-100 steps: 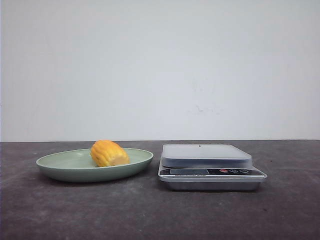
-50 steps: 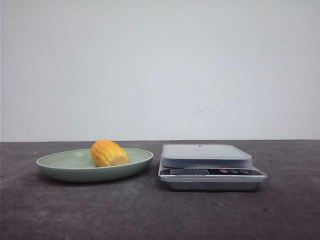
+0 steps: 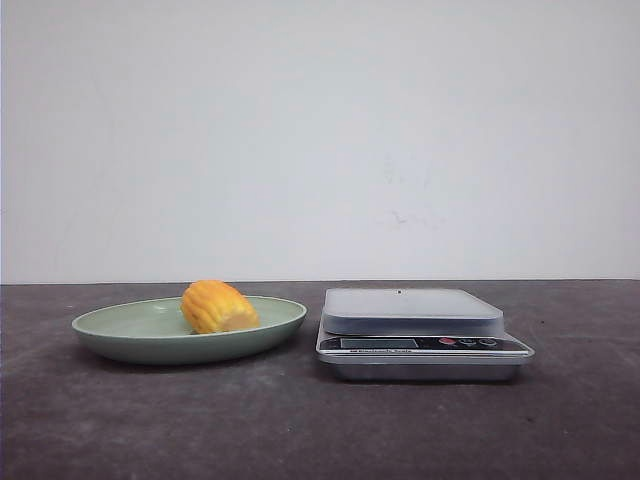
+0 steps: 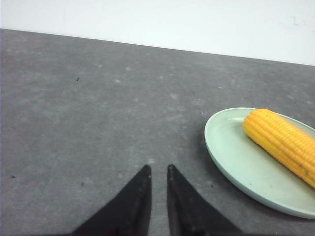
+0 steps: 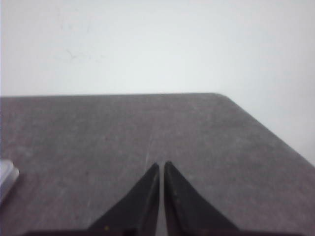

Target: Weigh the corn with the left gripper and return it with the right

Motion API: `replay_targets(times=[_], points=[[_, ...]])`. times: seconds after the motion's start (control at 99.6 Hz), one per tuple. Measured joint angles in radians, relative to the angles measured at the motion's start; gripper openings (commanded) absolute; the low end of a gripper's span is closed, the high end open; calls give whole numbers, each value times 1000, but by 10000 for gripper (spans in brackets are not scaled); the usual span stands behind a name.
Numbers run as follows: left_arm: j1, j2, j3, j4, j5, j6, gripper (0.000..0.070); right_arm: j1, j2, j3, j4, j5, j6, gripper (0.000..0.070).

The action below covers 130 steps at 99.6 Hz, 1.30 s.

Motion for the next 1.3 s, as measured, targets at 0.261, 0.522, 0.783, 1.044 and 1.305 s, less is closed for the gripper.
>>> replay_targets(times=[0.261,0.522,0.783,1.044,1.305], points=[[0,0,0,104,-1,-5,10,0,0,0,97,-33,111,11],[0,26,31,71,-1,-151,14,0,3,18,11,-78,244,1],[0,276,372,34,-1,-232,13,0,190,320,-298,-97,322,1],[-7,580,755,-72,105,-232,519,3,484,707,-455,-219,301,489],[-130,806,1018,-253,118,-188,485,57,629,965,-573,-262,243,470]])
